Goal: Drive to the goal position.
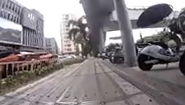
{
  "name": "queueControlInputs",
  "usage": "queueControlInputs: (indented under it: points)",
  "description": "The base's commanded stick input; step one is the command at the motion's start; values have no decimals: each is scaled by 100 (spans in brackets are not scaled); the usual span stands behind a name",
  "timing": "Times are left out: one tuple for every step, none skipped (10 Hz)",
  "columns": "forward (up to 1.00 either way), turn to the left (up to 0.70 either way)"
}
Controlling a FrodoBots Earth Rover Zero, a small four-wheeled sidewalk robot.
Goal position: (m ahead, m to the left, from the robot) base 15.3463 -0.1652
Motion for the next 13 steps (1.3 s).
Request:
queueControlInputs:
  points:
    - [70, 0]
    - [70, 0]
    - [70, 0]
    - [70, 0]
    - [70, 0]
    - [70, 0]
    - [70, 0]
    - [70, 0]
    - [70, 0]
    - [70, 0]
    - [70, 0]
    - [70, 0]
    - [70, 0]
